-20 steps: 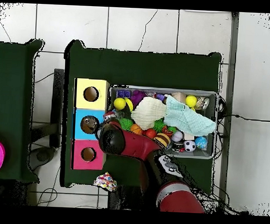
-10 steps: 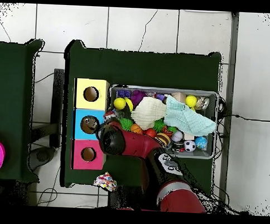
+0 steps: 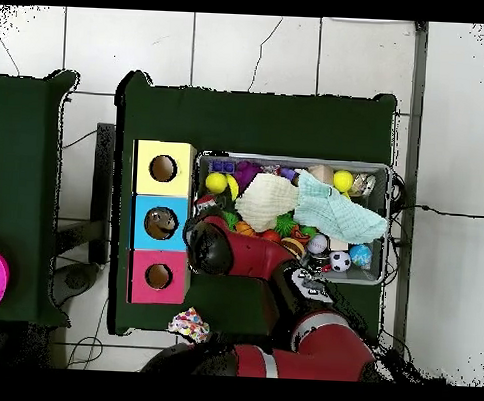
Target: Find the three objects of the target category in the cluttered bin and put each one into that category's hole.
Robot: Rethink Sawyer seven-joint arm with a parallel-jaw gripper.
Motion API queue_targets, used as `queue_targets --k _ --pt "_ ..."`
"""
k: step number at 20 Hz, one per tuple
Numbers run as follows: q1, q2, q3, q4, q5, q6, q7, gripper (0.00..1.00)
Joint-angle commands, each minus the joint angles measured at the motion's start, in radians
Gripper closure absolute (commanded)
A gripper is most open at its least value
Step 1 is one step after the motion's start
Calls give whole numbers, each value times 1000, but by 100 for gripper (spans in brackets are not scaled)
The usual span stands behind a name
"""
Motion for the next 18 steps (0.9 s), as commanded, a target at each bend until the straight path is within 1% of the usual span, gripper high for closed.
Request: queue_targets --k 1,2,4,12,14,15,16,17,18 --pt "-70 276 -25 -216 -48 -106 10 0" --pt "-64 290 -32 -224 -50 -129 20 0" --pt "-66 307 -31 -233 -48 -134 34 0" --pt "-90 363 7 -268 -38 -69 32 0" --pt "-71 363 -12 -285 -21 -1 5 0" --pt "-19 357 -70 -308 13 71 -14 0" --pt "33 360 -129 -340 49 167 -26 0" --pt "62 365 -160 -363 65 228 -29 0" --pt "118 365 -221 -395 89 322 -22 0"
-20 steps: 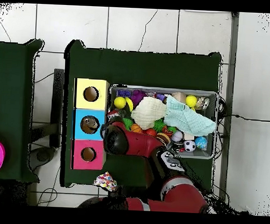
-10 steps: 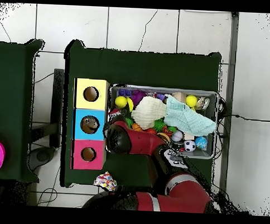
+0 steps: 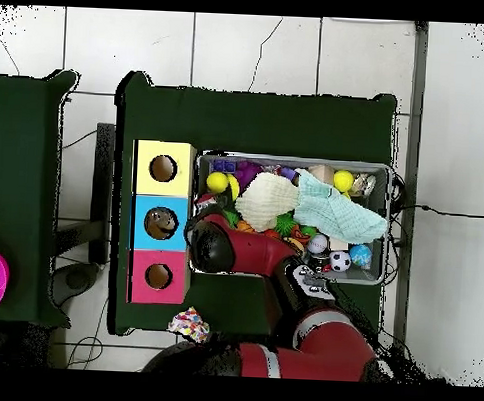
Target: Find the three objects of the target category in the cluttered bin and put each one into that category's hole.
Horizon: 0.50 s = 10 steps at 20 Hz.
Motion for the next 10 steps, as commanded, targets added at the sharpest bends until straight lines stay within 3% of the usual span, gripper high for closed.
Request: queue_targets --k 1,6,10 --pt "149 374 -252 -402 144 376 -11 0" --pt "226 381 -305 -472 132 569 49 0" --pt "252 378 -315 -540 94 747 42 0"
